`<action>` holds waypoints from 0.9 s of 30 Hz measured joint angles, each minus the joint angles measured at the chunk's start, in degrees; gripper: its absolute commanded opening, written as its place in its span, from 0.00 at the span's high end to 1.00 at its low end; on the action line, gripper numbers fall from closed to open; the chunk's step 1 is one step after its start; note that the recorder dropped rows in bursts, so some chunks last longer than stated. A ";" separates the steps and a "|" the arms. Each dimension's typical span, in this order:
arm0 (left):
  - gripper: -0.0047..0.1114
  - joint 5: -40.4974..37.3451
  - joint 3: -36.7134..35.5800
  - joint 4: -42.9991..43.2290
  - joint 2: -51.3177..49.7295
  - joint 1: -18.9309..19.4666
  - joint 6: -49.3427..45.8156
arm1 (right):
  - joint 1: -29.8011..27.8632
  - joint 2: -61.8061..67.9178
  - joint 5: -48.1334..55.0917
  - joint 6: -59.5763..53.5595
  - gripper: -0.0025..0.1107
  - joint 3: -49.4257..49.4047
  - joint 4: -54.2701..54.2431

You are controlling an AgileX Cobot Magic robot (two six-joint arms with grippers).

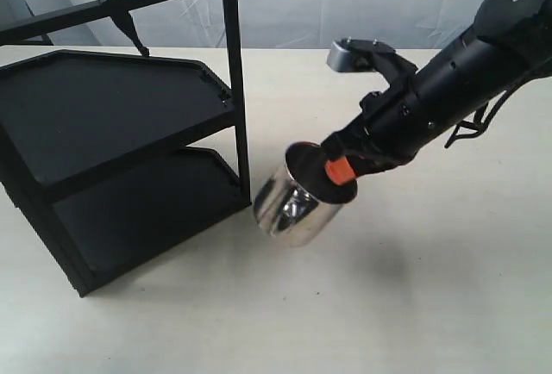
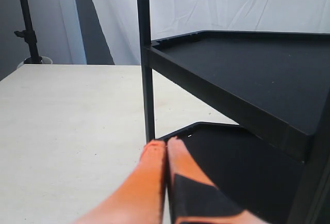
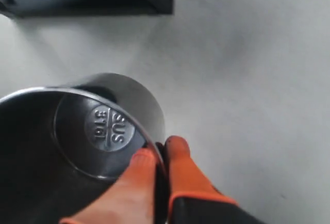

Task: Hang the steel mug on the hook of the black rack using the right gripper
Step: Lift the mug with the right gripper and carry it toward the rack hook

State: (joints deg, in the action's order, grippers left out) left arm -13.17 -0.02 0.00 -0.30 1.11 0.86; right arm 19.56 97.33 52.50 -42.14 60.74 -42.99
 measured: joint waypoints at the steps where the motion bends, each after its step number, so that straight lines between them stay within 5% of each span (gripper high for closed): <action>1: 0.95 0.00 0.00 0.00 0.00 0.00 0.00 | 0.00 -0.78 0.89 -0.89 0.98 0.00 -2.99; 13: 0.95 0.00 0.00 0.00 0.00 0.00 0.00 | 0.00 -3.27 13.22 4.40 0.99 0.00 -27.64; 27: 0.95 0.00 0.00 0.00 0.00 0.00 0.00 | 0.00 -3.27 13.39 32.77 0.99 0.00 -28.95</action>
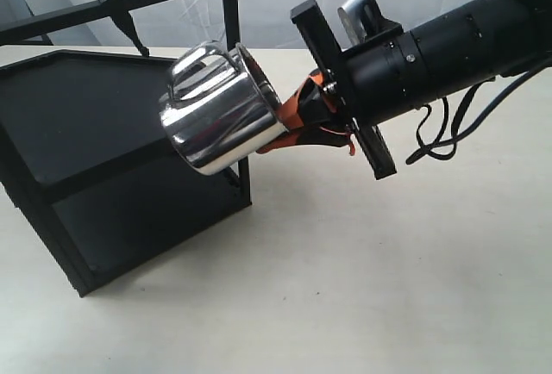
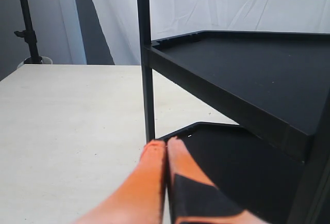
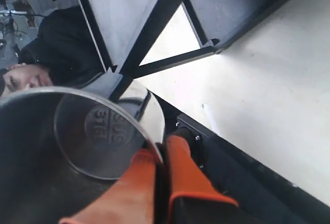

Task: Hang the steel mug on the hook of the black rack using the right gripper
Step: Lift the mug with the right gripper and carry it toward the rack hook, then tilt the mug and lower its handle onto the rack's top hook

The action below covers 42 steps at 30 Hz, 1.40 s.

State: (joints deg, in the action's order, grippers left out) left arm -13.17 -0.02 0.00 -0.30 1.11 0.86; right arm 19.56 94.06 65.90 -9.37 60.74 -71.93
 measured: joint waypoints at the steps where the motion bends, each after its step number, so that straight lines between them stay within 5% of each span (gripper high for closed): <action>1: 0.95 0.00 0.00 0.00 0.00 0.00 0.00 | 0.00 0.00 0.00 1.19 0.99 0.00 0.00; 15: 0.95 0.00 0.00 0.00 0.00 0.00 0.00 | 5.78 4.11 1.76 19.29 0.99 4.75 -0.57; 42: 0.95 0.00 0.00 0.00 0.00 0.00 0.00 | 5.87 11.76 1.25 21.85 0.99 10.81 0.22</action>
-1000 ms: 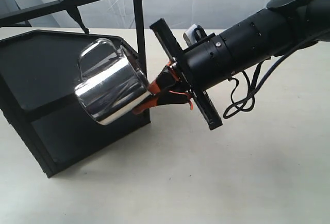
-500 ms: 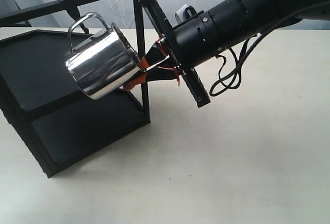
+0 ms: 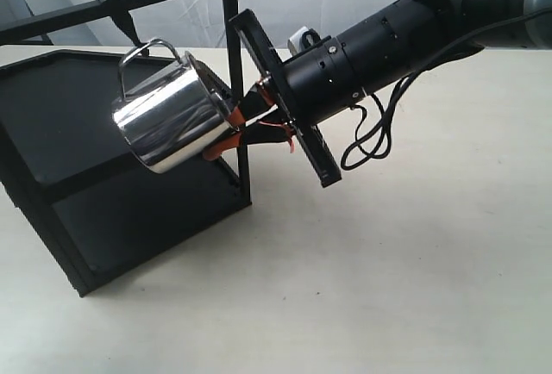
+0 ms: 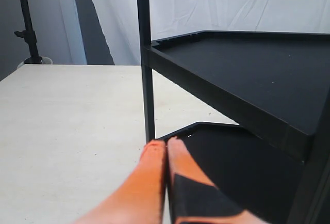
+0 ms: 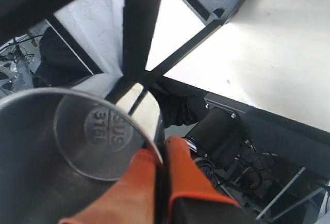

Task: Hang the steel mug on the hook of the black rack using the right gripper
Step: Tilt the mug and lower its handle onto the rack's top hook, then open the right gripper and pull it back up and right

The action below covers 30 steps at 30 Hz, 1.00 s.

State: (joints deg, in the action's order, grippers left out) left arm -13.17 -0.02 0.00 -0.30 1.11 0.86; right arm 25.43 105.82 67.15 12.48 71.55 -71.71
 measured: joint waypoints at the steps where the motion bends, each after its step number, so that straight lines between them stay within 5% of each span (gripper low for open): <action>1: 0.95 0.00 0.00 0.00 0.00 0.00 0.00 | 0.00 0.00 0.00 -0.13 0.98 0.00 0.00; 17: 0.95 0.00 0.00 0.00 0.00 0.00 0.00 | 0.00 0.43 -0.46 -6.85 0.98 0.00 -1.88; 24: 0.95 0.00 0.00 0.00 0.00 0.00 0.00 | 0.00 0.43 -0.11 -7.55 0.58 0.00 -2.01; 30: 0.95 0.00 0.00 0.00 0.00 0.00 0.00 | 0.00 0.43 0.00 -8.52 0.56 0.00 -2.01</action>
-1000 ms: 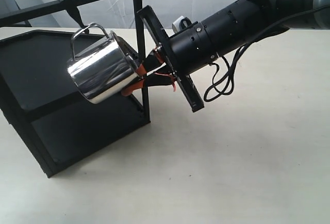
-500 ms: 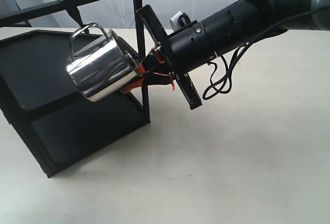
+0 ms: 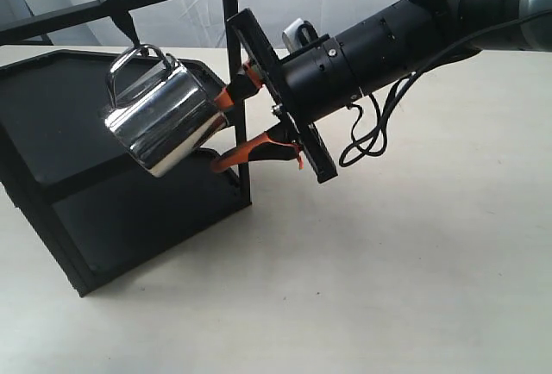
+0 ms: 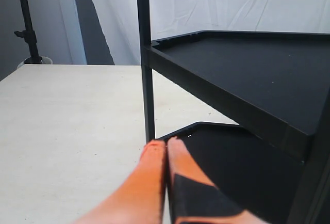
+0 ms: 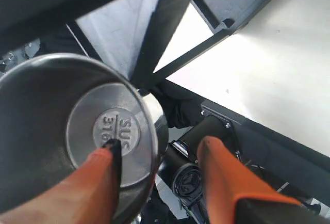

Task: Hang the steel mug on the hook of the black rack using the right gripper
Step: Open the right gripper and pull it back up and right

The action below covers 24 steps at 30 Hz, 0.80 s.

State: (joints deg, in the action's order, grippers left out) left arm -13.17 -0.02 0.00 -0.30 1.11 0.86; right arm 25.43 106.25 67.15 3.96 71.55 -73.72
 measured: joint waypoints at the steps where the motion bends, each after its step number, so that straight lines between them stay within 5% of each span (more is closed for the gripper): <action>1: 0.95 0.00 0.00 0.00 0.00 0.00 0.00 | 0.00 0.00 0.00 -0.17 0.56 0.00 0.00; 14: 0.95 0.00 0.00 0.00 0.00 0.00 0.00 | -5.70 -7.63 0.00 -4.69 0.57 0.00 6.62; 17: 0.95 0.00 0.00 0.00 0.00 0.00 0.00 | -8.40 -11.24 -0.86 -7.48 0.76 0.00 11.65; 19: 0.95 0.00 0.00 0.00 0.00 0.00 0.00 | -9.71 -14.79 -2.60 -9.43 0.99 0.00 16.71; 24: 0.95 0.00 0.00 0.00 0.00 0.00 0.00 | -11.02 -25.77 -11.69 -10.61 0.98 0.00 36.96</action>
State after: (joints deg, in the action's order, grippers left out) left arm -13.17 -0.02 0.00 -0.30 1.11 0.86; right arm 14.41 80.47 55.46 -6.65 71.55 -36.76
